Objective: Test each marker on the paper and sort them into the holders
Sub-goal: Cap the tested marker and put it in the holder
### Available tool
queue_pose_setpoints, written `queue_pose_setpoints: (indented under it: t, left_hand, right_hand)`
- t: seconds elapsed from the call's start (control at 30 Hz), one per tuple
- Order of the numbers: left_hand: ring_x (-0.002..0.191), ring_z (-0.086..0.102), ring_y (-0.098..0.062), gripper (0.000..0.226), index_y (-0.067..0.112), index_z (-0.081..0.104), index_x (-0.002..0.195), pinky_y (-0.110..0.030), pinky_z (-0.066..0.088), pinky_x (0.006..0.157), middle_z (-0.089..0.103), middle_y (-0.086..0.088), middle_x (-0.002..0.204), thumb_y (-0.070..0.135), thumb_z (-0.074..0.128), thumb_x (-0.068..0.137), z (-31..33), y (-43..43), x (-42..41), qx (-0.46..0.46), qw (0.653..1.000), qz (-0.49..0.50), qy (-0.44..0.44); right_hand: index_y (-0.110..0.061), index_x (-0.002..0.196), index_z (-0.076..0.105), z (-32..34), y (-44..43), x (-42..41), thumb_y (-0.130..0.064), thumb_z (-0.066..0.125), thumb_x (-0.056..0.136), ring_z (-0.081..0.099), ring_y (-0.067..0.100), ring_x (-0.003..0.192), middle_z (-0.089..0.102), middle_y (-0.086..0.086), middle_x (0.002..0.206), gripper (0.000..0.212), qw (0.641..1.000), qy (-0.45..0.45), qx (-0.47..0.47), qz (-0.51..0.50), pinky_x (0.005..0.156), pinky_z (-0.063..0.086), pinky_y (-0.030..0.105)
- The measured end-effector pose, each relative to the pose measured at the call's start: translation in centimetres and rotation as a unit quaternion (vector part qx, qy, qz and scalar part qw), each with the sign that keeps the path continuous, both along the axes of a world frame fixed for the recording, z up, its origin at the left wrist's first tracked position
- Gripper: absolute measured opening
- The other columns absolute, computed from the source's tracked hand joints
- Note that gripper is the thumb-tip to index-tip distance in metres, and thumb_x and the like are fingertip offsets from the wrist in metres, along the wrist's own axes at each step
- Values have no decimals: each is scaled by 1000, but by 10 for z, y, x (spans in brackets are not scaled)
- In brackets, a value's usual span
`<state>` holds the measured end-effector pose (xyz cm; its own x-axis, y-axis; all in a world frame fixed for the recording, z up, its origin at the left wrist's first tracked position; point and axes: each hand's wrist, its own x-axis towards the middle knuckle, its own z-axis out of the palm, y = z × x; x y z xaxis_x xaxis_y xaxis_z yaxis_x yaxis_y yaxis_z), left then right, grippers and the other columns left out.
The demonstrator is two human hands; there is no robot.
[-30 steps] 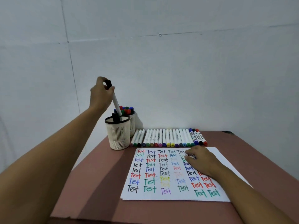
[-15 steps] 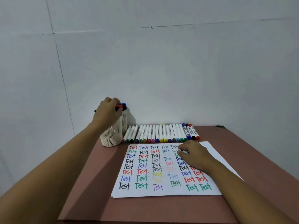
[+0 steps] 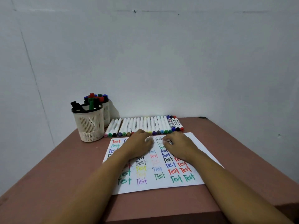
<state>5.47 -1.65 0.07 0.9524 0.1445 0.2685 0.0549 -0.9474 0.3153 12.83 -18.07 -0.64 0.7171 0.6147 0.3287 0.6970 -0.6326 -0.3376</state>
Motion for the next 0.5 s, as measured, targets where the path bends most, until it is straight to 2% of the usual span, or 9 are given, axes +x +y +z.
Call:
queue_pose_setpoints:
  t: [0.1, 0.2, 0.3, 0.37, 0.5]
  left_hand:
    - [124, 41, -21, 39, 14, 54, 128, -30, 34, 102, 46, -10, 135, 33, 39, 98, -4, -1, 0, 6, 1000, -15, 19]
    - [125, 40, -21, 40, 14, 53, 130, -32, 34, 104, 45, -9, 136, 34, 38, 99, -2, -3, 2, 13, 1000, -16, 11]
    - [124, 41, -22, 41, 15, 51, 132, -32, 34, 104, 43, -9, 137, 35, 38, 98, -3, -4, 7, 13, 1000, -20, 11]
    - [124, 41, -22, 41, 16, 51, 131, -30, 34, 104, 44, -9, 136, 35, 38, 98, -4, -5, 8, 11, 1000, -22, 9]
    - [125, 40, -21, 40, 16, 51, 131, -28, 32, 102, 43, -7, 137, 35, 38, 98, -4, -5, 7, 13, 1000, -21, 10]
  right_hand:
    - [-21, 113, 67, 5, 1, 0, -33, 47, 96, 59, 17, 98, 64, -1, 113, 29, 1000, 5, 4, -12, 81, 48, 32]
    - [-16, 98, 68, 15, -2, 8, -27, 46, 97, 60, 16, 78, 66, 0, 92, 25, 996, 38, 75, -41, 68, 51, 34]
    - [-7, 79, 62, 25, -6, 30, -16, 44, 95, 51, 17, 61, 60, 4, 72, 26, 978, 65, 167, -106, 50, 39, 29]
    - [-6, 78, 60, 28, -7, 50, -13, 42, 94, 50, 18, 62, 58, 5, 71, 25, 962, 80, 192, -175, 50, 33, 27]
    - [-9, 72, 51, 18, 0, 78, -10, 42, 93, 52, 18, 65, 55, 5, 74, 23, 939, 134, 195, -251, 54, 38, 29]
